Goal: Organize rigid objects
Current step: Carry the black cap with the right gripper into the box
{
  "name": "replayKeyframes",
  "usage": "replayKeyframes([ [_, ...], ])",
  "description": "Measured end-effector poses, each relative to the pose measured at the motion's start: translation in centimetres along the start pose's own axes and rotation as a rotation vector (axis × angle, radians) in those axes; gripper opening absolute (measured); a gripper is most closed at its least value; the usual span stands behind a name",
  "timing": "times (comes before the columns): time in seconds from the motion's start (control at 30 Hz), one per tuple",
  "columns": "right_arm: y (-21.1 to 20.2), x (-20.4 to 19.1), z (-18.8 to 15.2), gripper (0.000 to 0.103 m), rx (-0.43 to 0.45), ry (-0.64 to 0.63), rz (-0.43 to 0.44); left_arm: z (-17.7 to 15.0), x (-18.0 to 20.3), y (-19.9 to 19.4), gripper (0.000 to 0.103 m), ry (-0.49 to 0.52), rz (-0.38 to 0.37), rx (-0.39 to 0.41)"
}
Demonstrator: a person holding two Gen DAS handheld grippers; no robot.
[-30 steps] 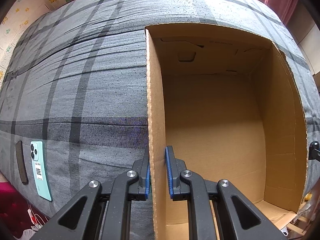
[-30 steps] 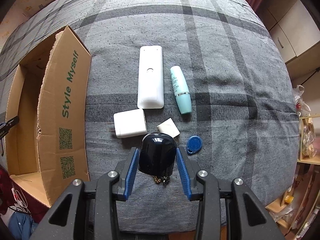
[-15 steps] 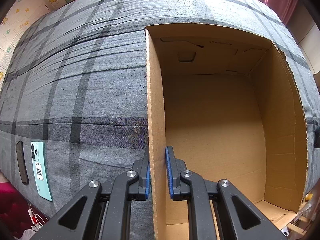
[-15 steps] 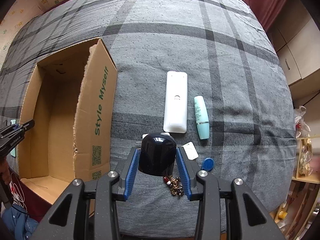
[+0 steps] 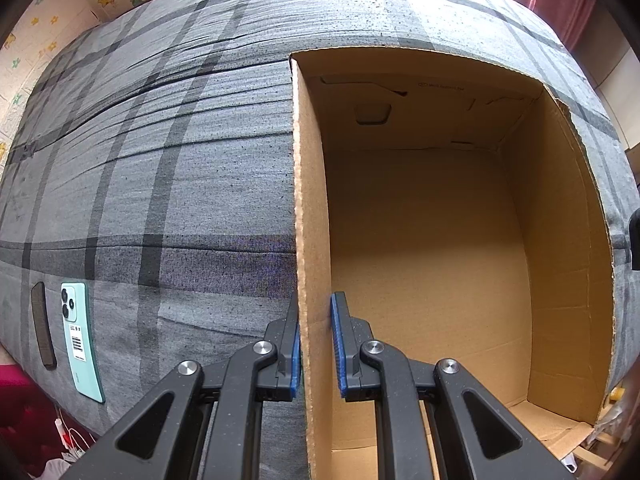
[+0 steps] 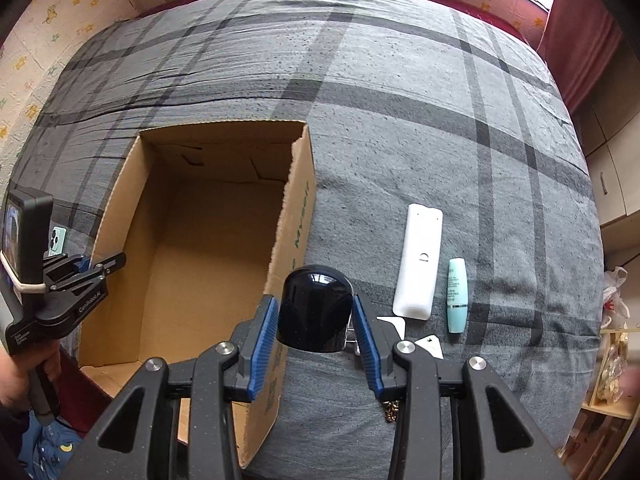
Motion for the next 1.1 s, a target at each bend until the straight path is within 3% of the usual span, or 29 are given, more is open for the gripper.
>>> replayKeyframes([
  [0.47, 1.4, -5.9, 2.1, 0.041, -0.003, -0.095, 0.066, 0.0, -0.1, -0.1, 0.014, -0.013, -0.008, -0.001],
  [1.1, 9.8, -11.2, 2.2, 0.041, -0.124, -0.185, 0.113, 0.0, -0.4, 0.1, 0.014, -0.015, -0.025, 0.002],
])
Point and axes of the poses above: each gripper's, at about its wrist camera, not at the fingertips, and y roughly the way its jaws point, x to its right, z to its top, the point moved 9 cm from there along y, roughly the way its jaws point, and after that the axes turned 1 degree about y, right-handed, at the moved point
